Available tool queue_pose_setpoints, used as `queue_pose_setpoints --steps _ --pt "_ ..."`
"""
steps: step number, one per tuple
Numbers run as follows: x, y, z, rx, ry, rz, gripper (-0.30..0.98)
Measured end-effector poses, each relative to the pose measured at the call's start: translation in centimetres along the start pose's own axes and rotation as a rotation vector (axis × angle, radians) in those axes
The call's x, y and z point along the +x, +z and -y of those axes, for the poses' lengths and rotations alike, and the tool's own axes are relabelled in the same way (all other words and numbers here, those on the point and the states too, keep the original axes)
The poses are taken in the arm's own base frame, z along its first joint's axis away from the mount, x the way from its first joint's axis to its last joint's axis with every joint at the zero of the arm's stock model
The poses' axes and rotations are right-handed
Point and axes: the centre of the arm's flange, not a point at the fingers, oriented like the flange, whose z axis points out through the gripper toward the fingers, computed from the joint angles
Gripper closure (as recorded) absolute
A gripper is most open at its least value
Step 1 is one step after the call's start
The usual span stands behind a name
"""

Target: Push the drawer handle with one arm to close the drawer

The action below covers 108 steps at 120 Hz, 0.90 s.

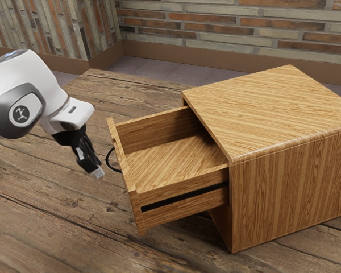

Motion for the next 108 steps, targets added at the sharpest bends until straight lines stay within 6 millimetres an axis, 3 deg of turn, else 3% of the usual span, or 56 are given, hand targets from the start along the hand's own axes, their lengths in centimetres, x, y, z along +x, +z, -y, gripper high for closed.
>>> queue_pose_setpoints --steps 15,34,72,108 --pt "0.6 -0.1 -0.5 0.002 -0.013 -0.002 0.62" --pt "1.6 -0.3 -1.8 -0.001 -0.017 -0.01 0.72" --pt "2.2 -0.9 -2.4 0.006 -0.037 -0.022 0.78" --pt "5.2 -0.5 -2.1 -0.001 -0.03 -0.016 0.78"
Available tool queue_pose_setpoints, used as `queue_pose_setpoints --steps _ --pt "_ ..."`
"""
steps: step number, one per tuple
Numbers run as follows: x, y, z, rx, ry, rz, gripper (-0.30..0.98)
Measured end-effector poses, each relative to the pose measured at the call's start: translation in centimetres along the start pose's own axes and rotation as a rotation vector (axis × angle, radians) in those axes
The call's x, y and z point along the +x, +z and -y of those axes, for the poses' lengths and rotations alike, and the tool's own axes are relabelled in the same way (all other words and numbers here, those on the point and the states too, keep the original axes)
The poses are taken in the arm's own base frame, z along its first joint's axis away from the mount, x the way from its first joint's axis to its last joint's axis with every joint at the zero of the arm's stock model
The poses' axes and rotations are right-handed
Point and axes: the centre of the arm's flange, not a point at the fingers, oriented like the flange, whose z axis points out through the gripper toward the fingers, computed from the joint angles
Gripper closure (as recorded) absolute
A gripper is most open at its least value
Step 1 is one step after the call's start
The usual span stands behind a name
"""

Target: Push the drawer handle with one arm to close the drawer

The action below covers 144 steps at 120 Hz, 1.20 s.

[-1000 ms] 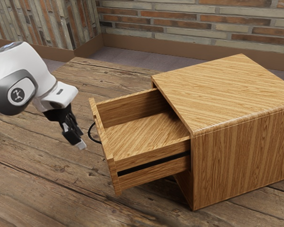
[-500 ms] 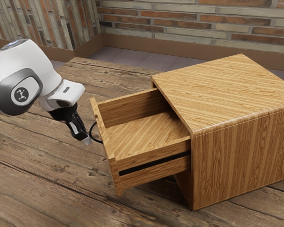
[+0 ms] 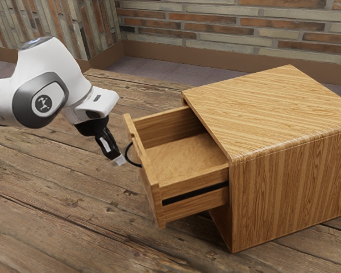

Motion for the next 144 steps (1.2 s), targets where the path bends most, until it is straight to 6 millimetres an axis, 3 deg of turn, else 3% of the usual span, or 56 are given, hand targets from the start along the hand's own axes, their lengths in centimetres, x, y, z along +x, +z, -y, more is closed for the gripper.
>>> queue_pose_setpoints --steps 69,115,144 --pt "10.2 4.0 2.0 -0.045 0.047 0.011 0.79" --pt "14.7 5.2 2.3 -0.054 0.077 -0.009 0.79" --pt "17.4 6.1 1.0 -0.061 0.119 -0.019 0.79"
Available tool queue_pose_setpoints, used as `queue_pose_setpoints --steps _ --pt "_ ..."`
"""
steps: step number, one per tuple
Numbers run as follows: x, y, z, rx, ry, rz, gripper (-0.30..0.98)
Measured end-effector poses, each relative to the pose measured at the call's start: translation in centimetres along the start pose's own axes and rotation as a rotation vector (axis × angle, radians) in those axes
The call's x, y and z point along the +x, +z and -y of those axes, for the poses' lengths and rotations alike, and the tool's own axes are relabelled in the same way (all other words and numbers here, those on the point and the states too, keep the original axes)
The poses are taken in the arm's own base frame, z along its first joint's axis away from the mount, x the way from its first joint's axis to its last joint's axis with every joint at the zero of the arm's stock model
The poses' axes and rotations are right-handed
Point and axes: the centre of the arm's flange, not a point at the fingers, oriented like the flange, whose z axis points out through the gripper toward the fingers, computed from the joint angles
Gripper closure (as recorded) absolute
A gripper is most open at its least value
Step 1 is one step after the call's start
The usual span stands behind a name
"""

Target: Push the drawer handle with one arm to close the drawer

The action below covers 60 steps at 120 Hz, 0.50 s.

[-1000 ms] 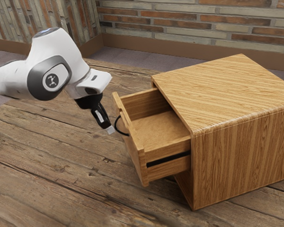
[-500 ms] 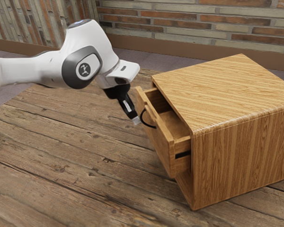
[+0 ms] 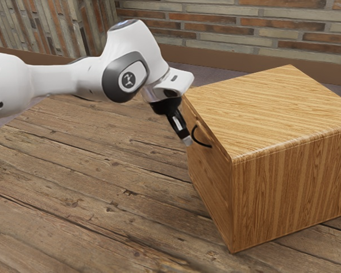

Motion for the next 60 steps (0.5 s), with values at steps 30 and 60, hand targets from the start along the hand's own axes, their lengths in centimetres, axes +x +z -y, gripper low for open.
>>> queue_pose_setpoints --steps 30,60 --pt "-7.2 -2.9 -2.5 0.005 -0.043 0.064 0.6" --pt "-13.2 -21.0 1.7 0.198 -0.285 0.06 0.2"
